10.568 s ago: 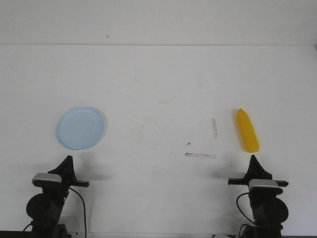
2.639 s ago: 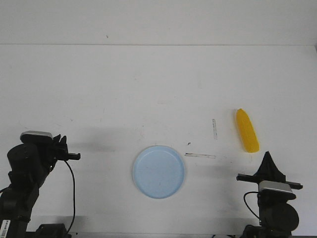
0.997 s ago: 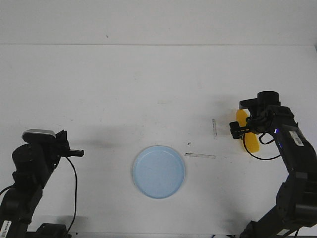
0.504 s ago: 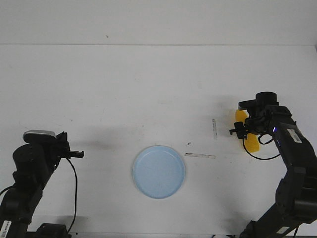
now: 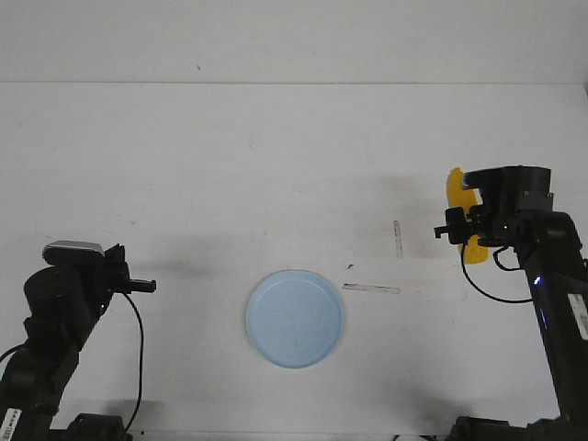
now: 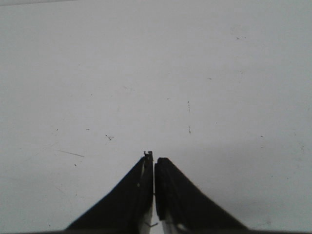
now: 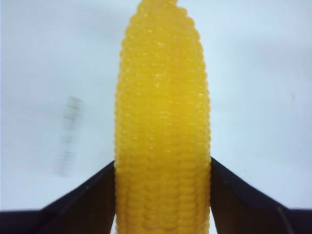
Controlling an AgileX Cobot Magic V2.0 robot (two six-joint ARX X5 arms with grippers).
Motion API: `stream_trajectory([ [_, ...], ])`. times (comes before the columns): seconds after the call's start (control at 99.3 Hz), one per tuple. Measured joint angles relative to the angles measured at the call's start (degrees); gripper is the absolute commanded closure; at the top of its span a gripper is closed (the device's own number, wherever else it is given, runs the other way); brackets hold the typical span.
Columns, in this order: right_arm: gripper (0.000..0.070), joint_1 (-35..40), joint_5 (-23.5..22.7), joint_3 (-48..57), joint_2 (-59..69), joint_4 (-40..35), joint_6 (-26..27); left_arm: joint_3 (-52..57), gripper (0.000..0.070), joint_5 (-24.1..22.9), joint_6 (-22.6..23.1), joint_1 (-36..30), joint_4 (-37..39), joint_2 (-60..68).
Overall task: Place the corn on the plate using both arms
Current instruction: 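Carry the corn with the right gripper over the blue plate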
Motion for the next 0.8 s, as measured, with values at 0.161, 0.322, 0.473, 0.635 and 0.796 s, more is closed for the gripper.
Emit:
stream_trajectory([
  [0.161,0.0445,7.98,-2.19,0.02,-5.25,-1.44,2.73,0.00,0.0700,0.00,0.00,0.02,0.07,-0.02],
  [0.322,0.0445,20.33,-1.90,0.02,-6.84,-2.03,6.80,0.00,0.0700,0.00,0.00,0.02,0.31,-0.02],
  [0.473,0.0445,33.20,1.51,0.02,-5.20,0.11,13.46,0.00,0.0700,0.00,0.00,0.02,0.31,0.00],
  [0.635,0.0445,43.56,3.93,0.02,-0.74,2.23,20.20,0.00,0.0700,0.00,0.00,0.00,0.28,-0.02],
  [0.796,0.0445,49.70,3.98,0.02,4.61,1.03,24.13,0.00,0.0700,0.00,0.00,0.02,0.28,-0.02],
])
